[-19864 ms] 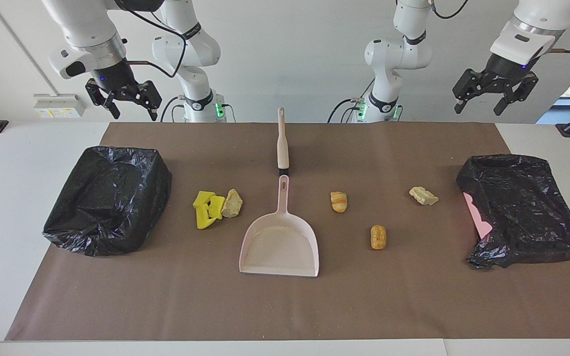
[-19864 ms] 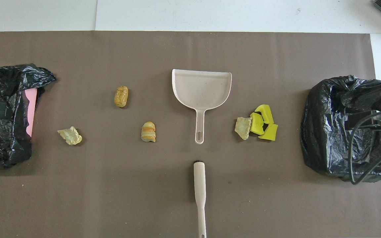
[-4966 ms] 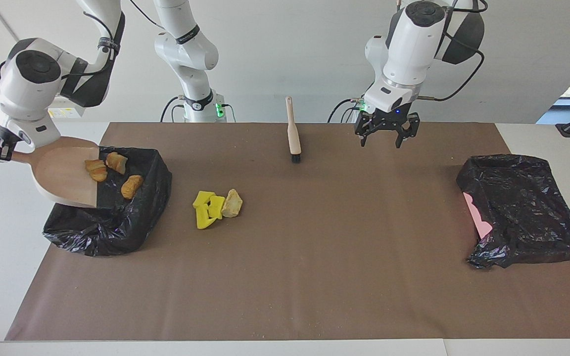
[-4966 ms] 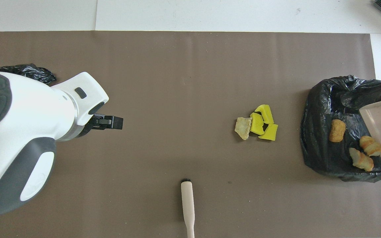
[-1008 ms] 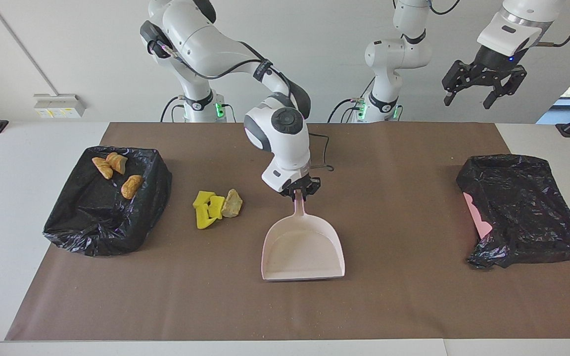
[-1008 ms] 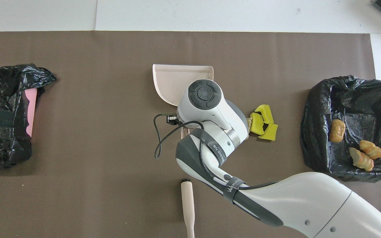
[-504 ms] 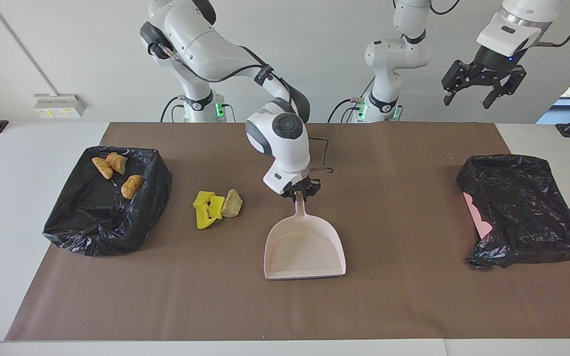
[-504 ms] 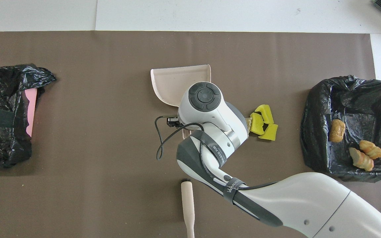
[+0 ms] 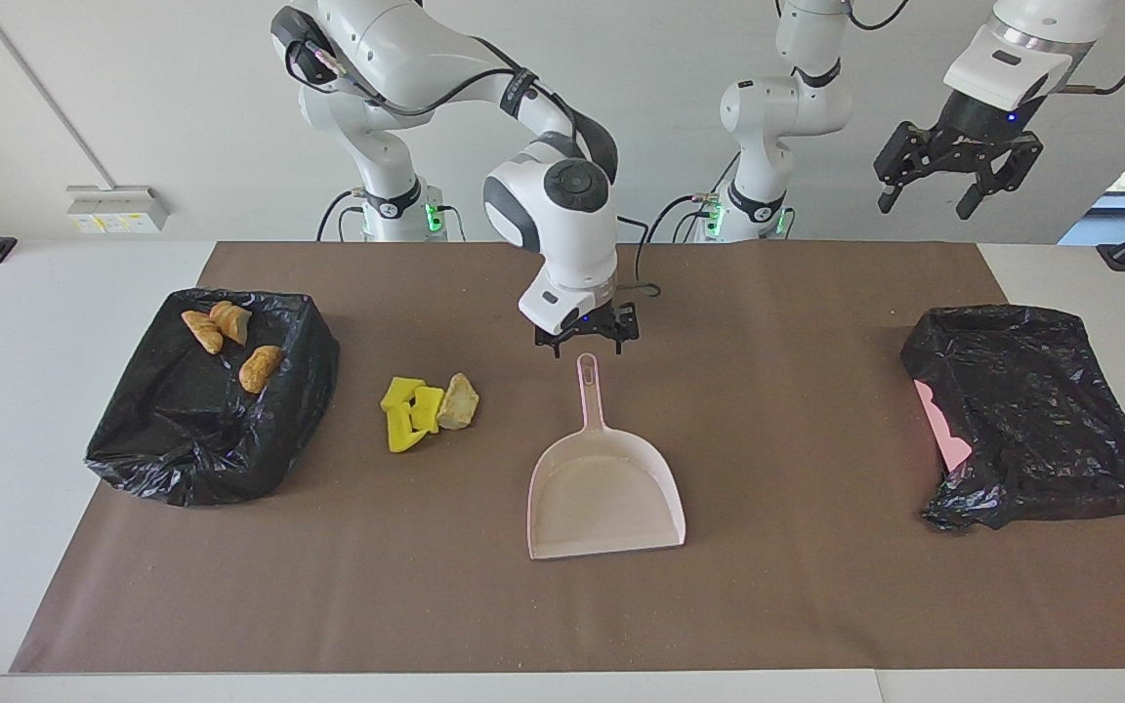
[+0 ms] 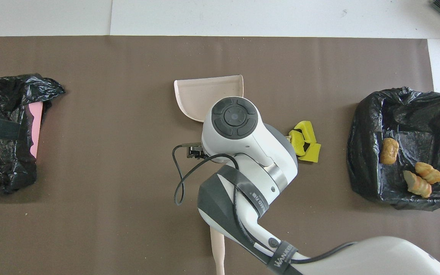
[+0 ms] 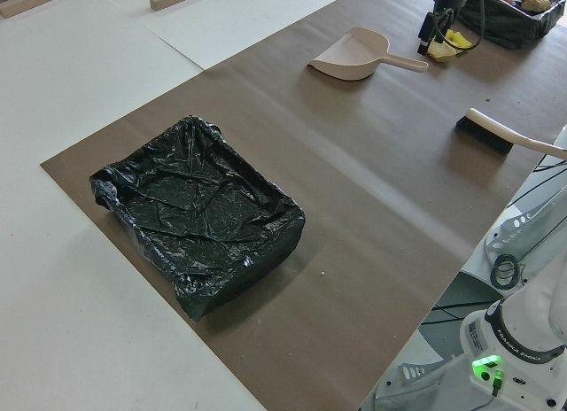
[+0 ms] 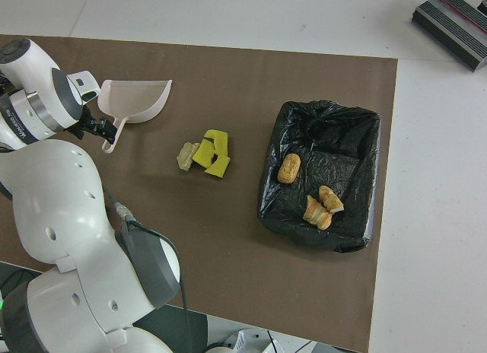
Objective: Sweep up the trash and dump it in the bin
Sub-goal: 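Grasp the dustpan handle with the left gripper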
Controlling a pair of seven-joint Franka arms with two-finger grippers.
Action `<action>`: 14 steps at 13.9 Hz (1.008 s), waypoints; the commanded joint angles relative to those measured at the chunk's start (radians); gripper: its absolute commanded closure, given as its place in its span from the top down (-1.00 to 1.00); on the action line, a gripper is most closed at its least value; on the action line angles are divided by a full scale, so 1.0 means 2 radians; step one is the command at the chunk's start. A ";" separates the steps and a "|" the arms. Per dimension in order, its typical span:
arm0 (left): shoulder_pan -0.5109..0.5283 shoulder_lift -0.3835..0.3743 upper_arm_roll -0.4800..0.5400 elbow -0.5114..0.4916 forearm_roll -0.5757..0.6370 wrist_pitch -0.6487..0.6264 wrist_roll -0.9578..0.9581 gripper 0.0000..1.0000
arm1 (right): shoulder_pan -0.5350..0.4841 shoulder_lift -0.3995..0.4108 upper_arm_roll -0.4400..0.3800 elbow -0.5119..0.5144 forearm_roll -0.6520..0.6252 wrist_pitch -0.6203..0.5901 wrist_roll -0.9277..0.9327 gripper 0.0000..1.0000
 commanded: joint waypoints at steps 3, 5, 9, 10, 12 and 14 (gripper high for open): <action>-0.053 0.055 -0.010 -0.010 0.020 0.082 -0.014 1.00 | -0.006 -0.127 0.006 -0.121 0.090 -0.012 -0.033 1.00; -0.075 0.078 -0.011 -0.013 0.028 0.110 -0.045 1.00 | 0.007 -0.168 0.007 -0.172 0.120 -0.003 -0.036 1.00; -0.139 0.117 -0.010 -0.054 0.043 0.187 -0.103 1.00 | 0.036 -0.269 0.006 -0.283 0.213 0.006 -0.064 1.00; -0.159 0.135 -0.010 -0.053 0.050 0.206 -0.144 1.00 | 0.049 -0.301 0.006 -0.317 0.239 0.021 -0.070 1.00; -0.214 0.186 -0.010 -0.052 0.077 0.249 -0.223 1.00 | 0.069 -0.354 0.006 -0.378 0.278 0.030 -0.100 1.00; -0.235 0.213 -0.011 -0.053 0.081 0.288 -0.288 1.00 | 0.076 -0.387 0.006 -0.413 0.315 0.033 -0.126 1.00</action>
